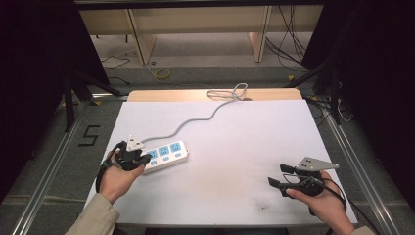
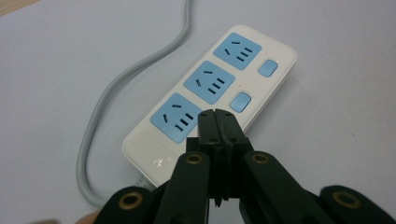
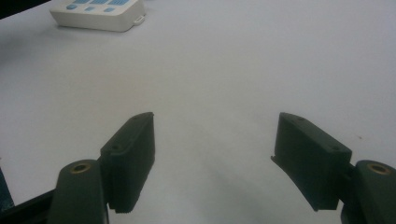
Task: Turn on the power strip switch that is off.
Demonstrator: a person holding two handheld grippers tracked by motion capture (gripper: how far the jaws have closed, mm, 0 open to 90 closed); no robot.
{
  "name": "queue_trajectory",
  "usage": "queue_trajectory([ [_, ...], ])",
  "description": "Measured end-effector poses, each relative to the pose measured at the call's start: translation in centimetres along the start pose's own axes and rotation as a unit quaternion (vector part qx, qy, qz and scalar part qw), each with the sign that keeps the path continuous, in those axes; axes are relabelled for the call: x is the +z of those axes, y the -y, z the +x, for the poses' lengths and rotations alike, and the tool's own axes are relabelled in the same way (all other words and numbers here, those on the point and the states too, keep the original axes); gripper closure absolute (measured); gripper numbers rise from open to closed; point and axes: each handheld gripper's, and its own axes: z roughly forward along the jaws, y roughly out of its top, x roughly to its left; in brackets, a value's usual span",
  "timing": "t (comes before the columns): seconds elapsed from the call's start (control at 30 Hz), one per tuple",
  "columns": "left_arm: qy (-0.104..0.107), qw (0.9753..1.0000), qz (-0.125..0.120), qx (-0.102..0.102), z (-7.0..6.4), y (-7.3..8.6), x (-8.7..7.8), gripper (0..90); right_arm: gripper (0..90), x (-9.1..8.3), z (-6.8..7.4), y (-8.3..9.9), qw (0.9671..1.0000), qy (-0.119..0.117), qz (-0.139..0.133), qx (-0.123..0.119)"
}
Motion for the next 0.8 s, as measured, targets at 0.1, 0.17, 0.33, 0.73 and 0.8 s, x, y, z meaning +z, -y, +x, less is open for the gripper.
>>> queue_trajectory([
  [0.1, 0.0, 1.0, 0.003, 0.001, 0.0, -0.1, 0.1, 89.8, 29.5, 0.0, 0.0, 0.0, 1.0, 0.0, -0.001, -0.002],
  [0.17, 0.0, 1.0, 0.004, 0.0, 0.0, -0.1, 0.2, 89.8, 29.5, 0.0, 0.0, 0.0, 1.0, 0.0, -0.001, -0.001],
  [0.33, 0.003, 0.9999, 0.012, 0.001, 0.0, -0.4, 0.6, 89.8, 29.5, 0.0, 0.0, 0.0, 1.0, 0.001, 0.0, 0.0],
  [0.73, 0.007, 0.9996, 0.026, 0.002, 0.1, -0.8, 1.4, 89.8, 29.5, 0.0, 0.0, 0.0, 1.0, 0.001, 0.001, -0.002],
  [0.8, 0.008, 0.9996, 0.027, 0.003, 0.2, -0.8, 1.5, 89.8, 29.5, 0.0, 0.0, 0.0, 1.0, 0.0, 0.001, -0.002],
])
